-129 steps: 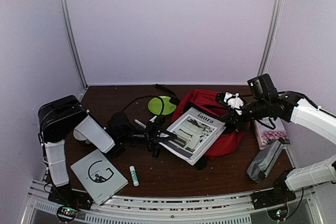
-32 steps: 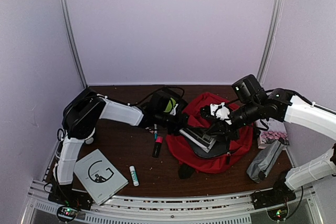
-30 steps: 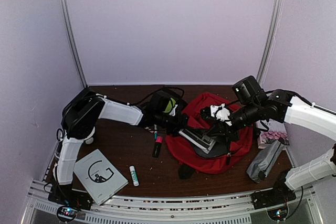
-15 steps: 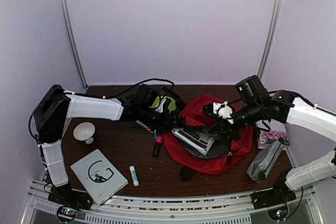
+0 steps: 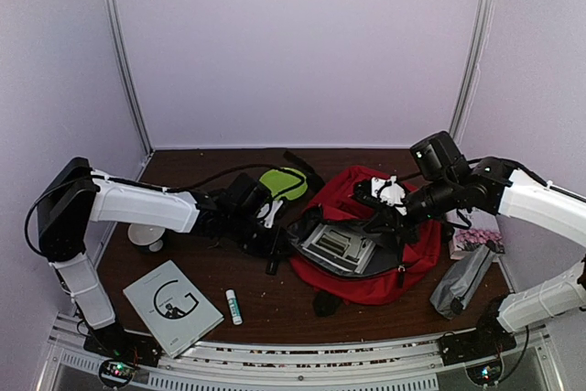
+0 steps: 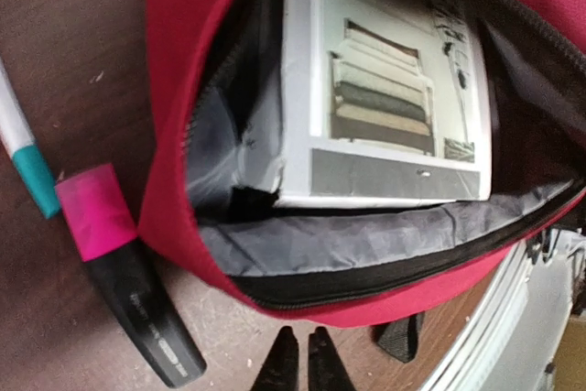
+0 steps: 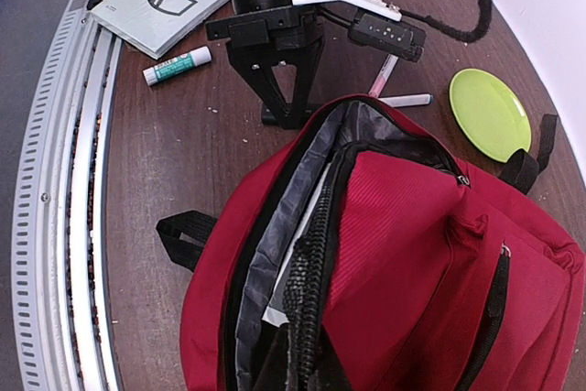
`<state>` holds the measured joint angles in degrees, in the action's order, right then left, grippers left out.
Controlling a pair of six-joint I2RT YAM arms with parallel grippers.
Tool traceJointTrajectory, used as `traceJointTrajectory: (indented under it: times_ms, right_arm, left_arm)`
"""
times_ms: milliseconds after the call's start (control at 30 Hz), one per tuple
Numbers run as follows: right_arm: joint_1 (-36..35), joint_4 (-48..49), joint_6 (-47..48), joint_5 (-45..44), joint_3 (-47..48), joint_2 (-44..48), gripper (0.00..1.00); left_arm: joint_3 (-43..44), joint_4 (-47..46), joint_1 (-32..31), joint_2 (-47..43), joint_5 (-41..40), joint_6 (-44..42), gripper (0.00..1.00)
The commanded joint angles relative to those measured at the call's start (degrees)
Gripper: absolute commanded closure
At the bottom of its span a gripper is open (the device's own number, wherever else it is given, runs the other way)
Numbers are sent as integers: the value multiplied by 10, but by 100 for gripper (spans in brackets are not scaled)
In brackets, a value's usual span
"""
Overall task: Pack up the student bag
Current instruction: Place the largest pocket of the student bag.
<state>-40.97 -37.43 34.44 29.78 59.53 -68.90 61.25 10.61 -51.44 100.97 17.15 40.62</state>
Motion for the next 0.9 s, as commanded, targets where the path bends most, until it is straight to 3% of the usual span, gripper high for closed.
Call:
traceJointTrajectory:
  times_ms: [0,367,867]
  right_arm:
    - [3,15,-9,10,16,-9,100]
    - [2,22,-15,14,17,-10,100]
    - [2,1,-4,13,-9,9,100]
  left_arm:
    - [19,-106,-7,16,40,-1,100]
    - [57,-132,-34,94,84,26,100]
    - [102,-86,-36,72,66,-43,100]
